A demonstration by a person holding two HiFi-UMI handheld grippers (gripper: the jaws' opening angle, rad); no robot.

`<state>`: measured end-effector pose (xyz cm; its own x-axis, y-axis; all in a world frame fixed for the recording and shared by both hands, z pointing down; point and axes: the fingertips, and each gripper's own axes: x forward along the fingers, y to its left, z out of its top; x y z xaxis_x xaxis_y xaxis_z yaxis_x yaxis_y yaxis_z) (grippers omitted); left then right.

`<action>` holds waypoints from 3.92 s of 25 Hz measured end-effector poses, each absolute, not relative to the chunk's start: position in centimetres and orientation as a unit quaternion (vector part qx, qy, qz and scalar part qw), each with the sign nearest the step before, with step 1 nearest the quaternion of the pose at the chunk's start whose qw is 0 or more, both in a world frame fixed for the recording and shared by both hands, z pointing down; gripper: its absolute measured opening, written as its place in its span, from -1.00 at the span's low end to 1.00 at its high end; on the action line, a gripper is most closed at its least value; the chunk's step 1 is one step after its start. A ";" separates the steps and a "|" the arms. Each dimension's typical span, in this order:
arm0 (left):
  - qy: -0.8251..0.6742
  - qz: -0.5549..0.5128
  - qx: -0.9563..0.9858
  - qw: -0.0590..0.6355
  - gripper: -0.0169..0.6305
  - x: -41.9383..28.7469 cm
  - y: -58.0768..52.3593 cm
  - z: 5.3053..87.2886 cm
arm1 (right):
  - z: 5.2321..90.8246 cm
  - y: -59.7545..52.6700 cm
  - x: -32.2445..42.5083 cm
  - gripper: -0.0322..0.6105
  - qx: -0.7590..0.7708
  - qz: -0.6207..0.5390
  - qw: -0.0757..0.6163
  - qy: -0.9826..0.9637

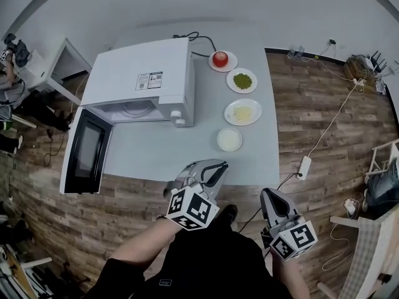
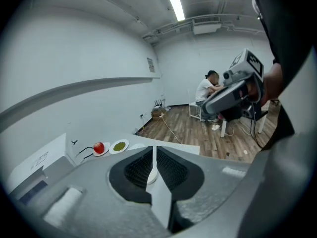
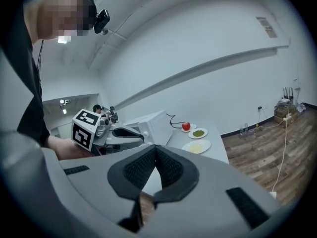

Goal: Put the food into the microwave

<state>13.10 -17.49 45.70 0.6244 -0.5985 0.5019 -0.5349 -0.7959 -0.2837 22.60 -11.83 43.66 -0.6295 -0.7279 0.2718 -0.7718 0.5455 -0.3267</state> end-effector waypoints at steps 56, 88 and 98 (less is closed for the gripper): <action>0.208 -0.532 -0.799 0.187 -0.74 16.3 -25.4 67.1 | 57.7 -18.4 23.7 -0.86 0.424 0.274 0.079 -0.860; 0.288 -0.537 -0.765 0.211 -0.77 13.9 -20.6 52.5 | 47.5 -15.9 23.7 -0.86 0.369 0.219 0.043 -0.902; 0.308 -0.536 -0.756 0.214 -0.77 11.3 -16.0 47.6 | 45.1 -13.7 20.7 -0.86 0.324 0.196 0.052 -0.924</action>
